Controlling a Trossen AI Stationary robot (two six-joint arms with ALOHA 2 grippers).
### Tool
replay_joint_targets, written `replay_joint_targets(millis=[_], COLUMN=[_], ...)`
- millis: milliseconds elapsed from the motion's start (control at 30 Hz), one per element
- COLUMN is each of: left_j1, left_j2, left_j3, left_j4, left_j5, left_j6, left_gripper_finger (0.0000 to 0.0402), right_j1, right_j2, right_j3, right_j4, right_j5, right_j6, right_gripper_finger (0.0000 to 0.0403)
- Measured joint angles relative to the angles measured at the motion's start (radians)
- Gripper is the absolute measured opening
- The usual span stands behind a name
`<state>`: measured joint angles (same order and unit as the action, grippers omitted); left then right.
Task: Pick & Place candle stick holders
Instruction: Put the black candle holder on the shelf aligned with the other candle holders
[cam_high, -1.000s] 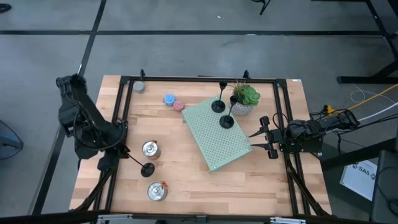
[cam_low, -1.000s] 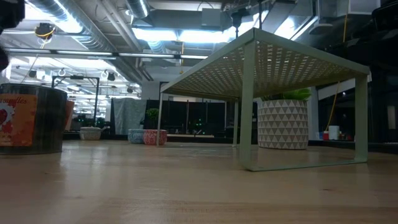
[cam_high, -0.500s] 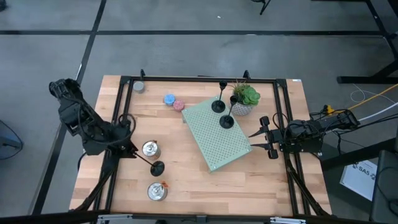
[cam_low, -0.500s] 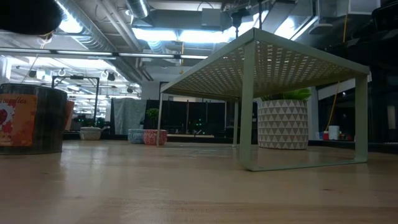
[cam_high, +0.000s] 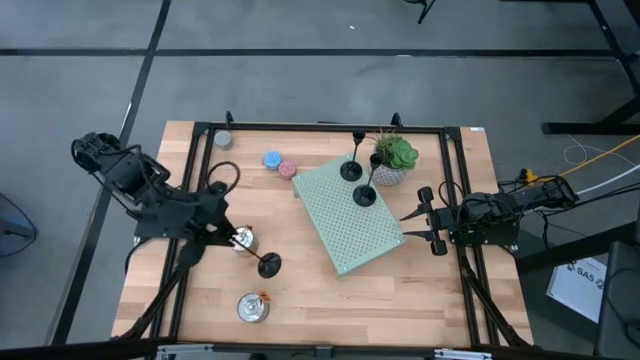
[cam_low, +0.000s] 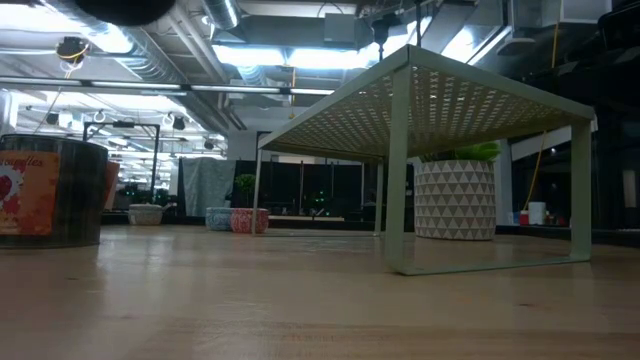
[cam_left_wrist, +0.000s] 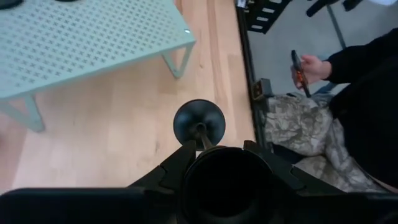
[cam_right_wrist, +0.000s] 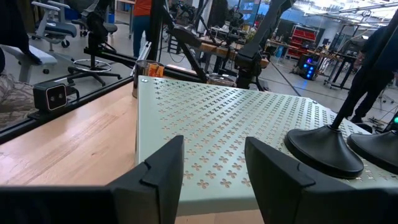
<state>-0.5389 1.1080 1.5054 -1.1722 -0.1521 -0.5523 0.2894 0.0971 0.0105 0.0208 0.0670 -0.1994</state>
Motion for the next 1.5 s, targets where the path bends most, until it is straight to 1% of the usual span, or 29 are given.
replay_joint_targets(millis=[133, 333, 600, 800, 933, 1067, 1233, 1400, 1500], left_j1=[0.065, 0.152, 0.217, 0.240, 0.258, 0.277, 0.307, 0.341, 0.364], left_j2=[0.039, 0.101, 0.167, 0.201, 0.210, 0.211, 0.216, 0.234, 0.252], left_j3=[0.020, 0.046, 0.117, 0.177, 0.201, 0.204, 0.204, 0.204, 0.204], left_j4=[0.000, -0.003, -0.002, -0.011, -0.013, -0.014, -0.009, -0.005, -0.005], left_j5=[0.045, 0.141, 0.230, 0.239, 0.266, 0.288, 0.287, 0.278, 0.278], left_j6=[0.041, 0.124, 0.233, 0.286, 0.288, 0.312, 0.371, 0.438, 0.478], left_gripper_finger=[0.0121, 0.0118, 0.0123, 0.0118, 0.0128, 0.0122, 0.0118, 0.0127, 0.0120], right_j1=[0.000, 0.000, 0.000, 0.000, 0.000, 0.000, 0.000, 0.000, 0.000], right_j2=[0.000, 0.000, 0.000, 0.000, 0.000, 0.000, 0.000, 0.000, 0.000], right_j3=[0.000, 0.000, 0.000, 0.000, 0.000, 0.000, 0.000, 0.000, 0.000], right_j4=[0.000, 0.000, 0.000, 0.000, 0.000, 0.000, 0.000, 0.000, 0.000], right_j5=[0.000, 0.000, 0.000, 0.000, 0.000, 0.000, 0.000, 0.000, 0.000], right_j6=[0.000, 0.000, 0.000, 0.000, 0.000, 0.000, 0.000, 0.000, 0.000], right_gripper_finger=[0.0171, 0.0171, 0.0171, 0.0172, 0.0172, 0.0172, 0.0172, 0.0172, 0.0172])
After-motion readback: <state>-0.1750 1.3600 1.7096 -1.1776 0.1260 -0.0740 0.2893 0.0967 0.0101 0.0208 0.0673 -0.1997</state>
